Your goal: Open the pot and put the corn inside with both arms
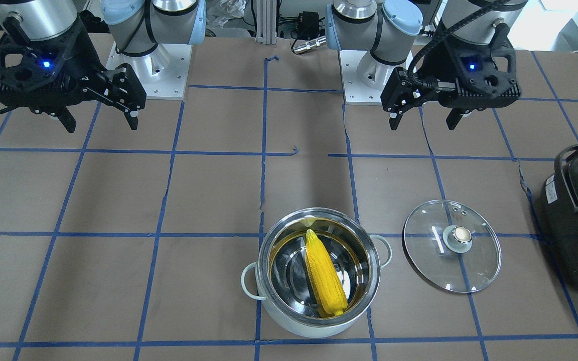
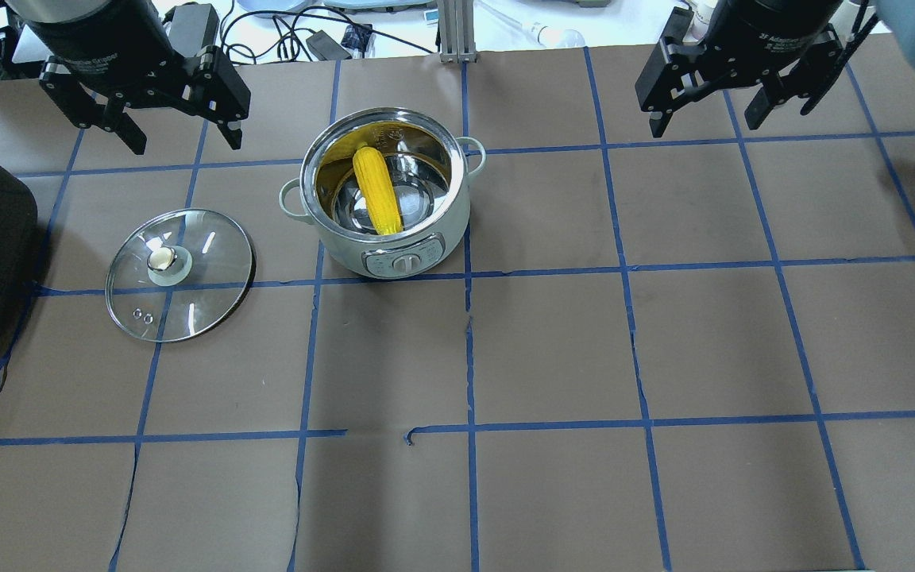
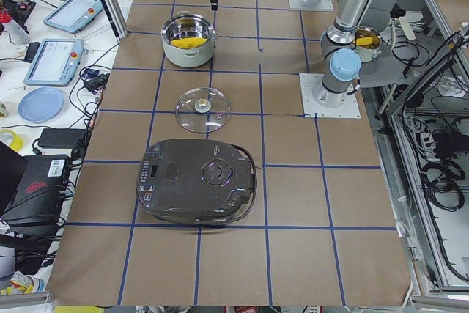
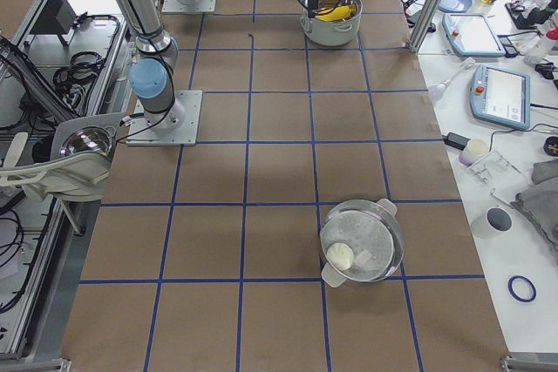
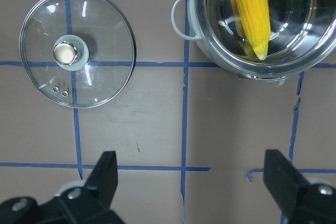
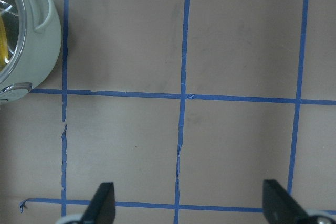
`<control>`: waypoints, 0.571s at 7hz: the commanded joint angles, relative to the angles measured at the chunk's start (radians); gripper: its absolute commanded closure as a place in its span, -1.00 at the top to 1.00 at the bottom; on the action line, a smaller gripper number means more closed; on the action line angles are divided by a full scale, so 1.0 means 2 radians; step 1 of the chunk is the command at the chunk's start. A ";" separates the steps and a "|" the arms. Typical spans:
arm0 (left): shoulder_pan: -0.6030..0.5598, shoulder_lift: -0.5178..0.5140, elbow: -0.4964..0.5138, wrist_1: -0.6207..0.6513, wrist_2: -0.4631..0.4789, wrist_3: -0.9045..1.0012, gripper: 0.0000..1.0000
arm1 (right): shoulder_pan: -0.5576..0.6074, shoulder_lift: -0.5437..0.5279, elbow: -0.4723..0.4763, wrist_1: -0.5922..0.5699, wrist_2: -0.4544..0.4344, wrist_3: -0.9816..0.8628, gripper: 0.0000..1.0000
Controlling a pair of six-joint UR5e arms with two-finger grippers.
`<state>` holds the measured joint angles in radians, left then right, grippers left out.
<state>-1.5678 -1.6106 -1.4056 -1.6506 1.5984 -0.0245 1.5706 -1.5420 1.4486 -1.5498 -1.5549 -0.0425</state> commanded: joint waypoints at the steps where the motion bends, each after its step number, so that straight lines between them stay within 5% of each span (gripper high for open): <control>1: -0.001 0.000 -0.001 0.000 0.000 0.000 1.00 | -0.001 0.000 0.000 -0.001 0.000 0.007 1.00; 4: -0.001 0.001 -0.001 0.002 0.000 0.000 1.00 | -0.001 0.001 0.003 -0.001 0.000 0.007 1.00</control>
<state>-1.5691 -1.6105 -1.4056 -1.6481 1.5974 -0.0252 1.5688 -1.5412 1.4522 -1.5522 -1.5540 -0.0293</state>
